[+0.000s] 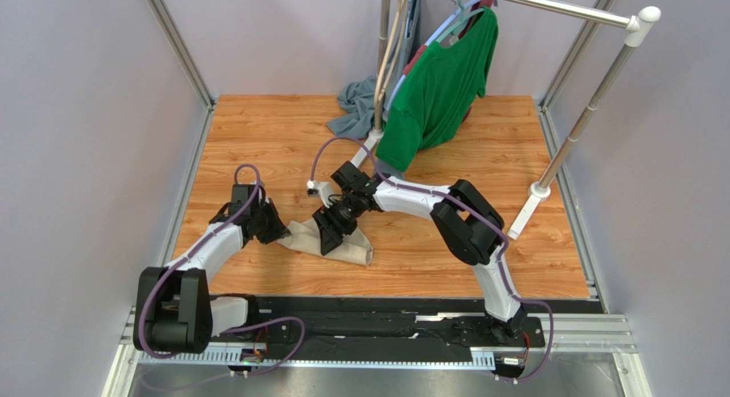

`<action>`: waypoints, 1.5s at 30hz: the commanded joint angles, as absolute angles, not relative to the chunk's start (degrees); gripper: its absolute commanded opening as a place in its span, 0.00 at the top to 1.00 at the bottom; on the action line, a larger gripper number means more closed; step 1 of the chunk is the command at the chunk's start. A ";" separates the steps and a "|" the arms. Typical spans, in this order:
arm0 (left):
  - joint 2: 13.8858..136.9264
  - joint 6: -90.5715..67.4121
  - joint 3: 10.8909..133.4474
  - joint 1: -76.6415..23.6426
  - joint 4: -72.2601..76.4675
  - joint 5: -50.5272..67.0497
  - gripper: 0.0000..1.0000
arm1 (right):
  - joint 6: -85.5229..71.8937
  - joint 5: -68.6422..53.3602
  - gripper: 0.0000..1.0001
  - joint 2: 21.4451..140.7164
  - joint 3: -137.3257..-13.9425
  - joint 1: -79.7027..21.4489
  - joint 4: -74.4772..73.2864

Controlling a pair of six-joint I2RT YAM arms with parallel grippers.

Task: Fold the napkin, place the utensils inside, and roll it up
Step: Roll the napkin with the utensil

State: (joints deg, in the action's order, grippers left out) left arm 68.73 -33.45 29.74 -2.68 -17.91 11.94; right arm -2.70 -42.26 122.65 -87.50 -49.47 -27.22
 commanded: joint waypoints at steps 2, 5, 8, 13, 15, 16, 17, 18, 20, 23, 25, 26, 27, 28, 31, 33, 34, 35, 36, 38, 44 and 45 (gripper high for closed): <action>71.19 -31.99 33.13 -2.81 -18.98 11.95 1.00 | 1.39 -25.63 0.32 112.17 -83.68 -52.64 -26.46; 71.37 -31.99 33.66 -2.81 -19.33 12.22 1.00 | 3.95 -15.34 0.31 107.95 -78.77 -56.59 -22.34; 71.63 -31.90 34.27 -2.81 -19.68 12.22 1.00 | 6.14 -6.29 0.30 104.95 -72.71 -60.63 -15.40; 72.25 -31.82 34.54 -2.81 -19.78 12.57 1.00 | 9.58 1.91 0.31 101.78 -68.38 -66.09 -8.44; 72.42 -31.73 34.54 -2.81 -19.78 12.66 1.00 | 10.28 2.72 0.31 101.86 -68.29 -67.23 -7.91; 72.42 -31.73 34.63 -2.81 -19.78 12.66 1.00 | 10.28 3.42 0.31 102.65 -68.38 -67.50 -7.91; 72.42 -31.73 34.63 -2.81 -19.69 12.74 1.00 | 10.46 4.73 0.31 103.09 -68.47 -67.67 -7.91; 72.33 -31.73 34.63 -2.81 -19.77 12.74 1.00 | 10.55 5.62 0.31 103.53 -68.55 -67.68 -7.65; 72.25 -31.73 34.63 -2.81 -19.78 12.83 1.00 | 11.07 7.98 0.31 104.41 -68.38 -67.76 -7.12; 72.33 -31.64 34.72 -2.81 -19.78 12.92 1.00 | 12.30 9.05 0.31 105.64 -68.47 -67.76 -6.15; 72.51 -31.64 34.80 -2.81 -19.78 13.09 1.00 | 12.92 8.44 0.31 106.52 -68.99 -67.68 -6.59; 72.60 -31.64 34.89 -2.81 -19.78 13.18 1.00 | 13.18 7.65 0.32 107.22 -69.08 -67.76 -6.68; 72.60 -31.64 34.89 -2.81 -19.78 13.18 1.00 | 13.18 7.12 0.32 107.40 -69.08 -67.76 -6.68; 72.60 -31.64 34.89 -2.81 -19.86 13.10 1.00 | 13.10 6.68 0.33 107.58 -69.00 -67.76 -6.59; 72.60 -31.55 34.89 -2.81 -19.95 13.01 1.00 | 12.66 5.54 0.34 107.32 -67.94 -67.76 -5.63; 72.86 -31.55 34.81 -2.81 -19.78 13.10 1.00 | 12.39 5.19 0.36 107.66 -67.41 -67.76 -5.45; 72.86 -31.55 34.80 -2.81 -19.78 13.10 1.00 | 12.31 5.27 0.36 108.01 -67.50 -67.76 -5.54; 73.04 -31.55 34.89 -2.81 -19.69 13.18 1.00 | 12.22 5.27 0.37 108.54 -67.59 -67.68 -5.89; 73.04 -31.55 34.89 -2.81 -19.60 13.36 1.00 | 11.87 5.10 0.37 109.07 -68.20 -67.50 -6.76; 72.86 -31.38 34.89 -2.81 -18.81 14.32 1.00 | 10.82 3.96 0.43 110.74 -68.90 -66.98 -7.82; 70.50 -31.46 34.19 -2.81 -16.79 16.35 0.79 | 7.39 -4.28 0.68 112.94 -70.75 -63.02 -11.95; 69.88 -31.55 34.10 -2.81 -16.70 16.35 0.73 | 6.77 -6.05 0.73 112.94 -70.75 -61.80 -12.48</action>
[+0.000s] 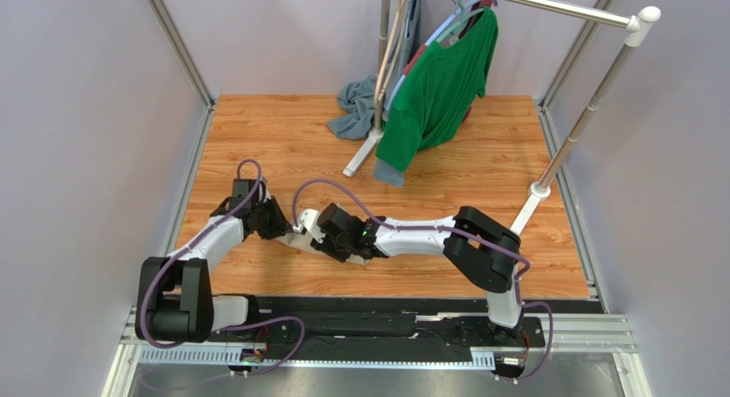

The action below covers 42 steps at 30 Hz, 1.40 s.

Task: Fold the napkin, place the utensils inside, and roll it up
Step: Roll the napkin with the utensil

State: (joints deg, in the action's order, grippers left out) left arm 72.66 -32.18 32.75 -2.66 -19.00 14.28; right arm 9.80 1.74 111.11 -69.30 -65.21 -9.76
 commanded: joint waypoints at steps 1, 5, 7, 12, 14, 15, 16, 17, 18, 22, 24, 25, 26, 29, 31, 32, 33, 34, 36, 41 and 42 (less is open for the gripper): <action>68.74 -31.64 34.10 -2.81 -16.79 16.26 0.60 | 5.64 -9.54 0.74 112.94 -70.75 -61.18 -12.74; 64.17 -31.90 34.10 -2.81 -18.28 13.54 0.38 | 2.47 -18.18 0.82 113.99 -71.46 -57.49 -14.76; 61.11 -31.90 33.75 -2.81 -19.24 11.17 0.36 | 1.41 -22.56 0.84 114.34 -71.54 -56.26 -14.77; 57.22 -32.61 30.95 -2.81 -19.69 9.67 0.36 | -2.81 -31.72 0.85 117.68 -73.91 -52.04 -16.61; 56.17 -32.87 30.06 -2.81 -19.86 9.06 0.36 | -3.77 -35.32 0.85 118.65 -74.96 -50.55 -17.14; 55.81 -32.96 29.28 -2.81 -19.86 9.05 0.36 | -3.95 -36.46 0.86 119.61 -75.23 -50.19 -17.14; 55.20 -33.05 28.92 -2.81 -19.52 8.97 0.36 | -4.04 -38.13 0.86 120.14 -75.58 -49.84 -17.40; 54.93 -33.05 28.57 -2.81 -19.34 8.96 0.36 | -4.22 -38.75 0.86 120.49 -76.37 -49.14 -17.92; 54.67 -33.13 27.96 -2.81 -19.07 9.49 0.36 | -4.57 -39.54 0.86 121.11 -76.72 -48.87 -18.19; 54.58 -33.22 26.63 -2.81 -17.32 10.11 0.36 | -5.45 -44.20 0.86 124.09 -78.22 -47.46 -18.98; 55.10 -33.22 26.19 -2.81 -16.44 10.28 0.36 | -5.54 -45.08 0.87 124.71 -78.83 -47.20 -19.33; 55.80 -33.14 26.19 -2.81 -15.74 10.37 0.37 | -5.45 -46.04 0.86 125.06 -78.92 -47.20 -19.42; 56.33 -33.05 26.19 -2.81 -15.38 10.46 0.37 | -5.54 -46.32 0.86 125.68 -79.19 -46.94 -19.51; 58.00 -33.13 26.37 -2.81 -13.89 11.25 0.39 | -6.06 -47.46 0.86 127.26 -79.89 -46.41 -19.69; 58.97 -33.40 26.19 -2.81 -12.66 11.60 0.42 | -6.24 -48.33 0.86 127.88 -80.59 -46.23 -19.86; 59.32 -33.40 26.02 -2.81 -12.31 11.69 0.43 | -6.41 -48.51 0.86 128.40 -80.77 -46.06 -19.86; 59.67 -33.40 26.02 -2.81 -11.61 11.78 0.48 | -6.33 -48.52 0.86 128.41 -80.95 -46.05 -19.86; 60.55 -33.22 26.10 -2.81 -11.43 11.78 0.50 | -6.33 -48.60 0.86 128.50 -81.03 -45.97 -19.86; 62.04 -33.05 26.71 -2.81 -11.08 12.30 0.65 | -6.33 -48.52 0.85 128.41 -81.39 -45.88 -19.95; 65.30 -31.99 28.39 -2.81 -12.30 12.57 0.93 | -6.42 -48.52 0.67 126.48 -81.74 -45.97 -20.30; 66.26 -31.91 28.82 -2.81 -12.74 12.57 1.00 | -6.42 -48.25 0.64 125.95 -81.74 -45.97 -20.48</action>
State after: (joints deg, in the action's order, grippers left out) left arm 64.12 -32.86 26.39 -2.63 -12.99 11.46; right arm -7.20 -51.40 125.49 -81.82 -45.30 -16.27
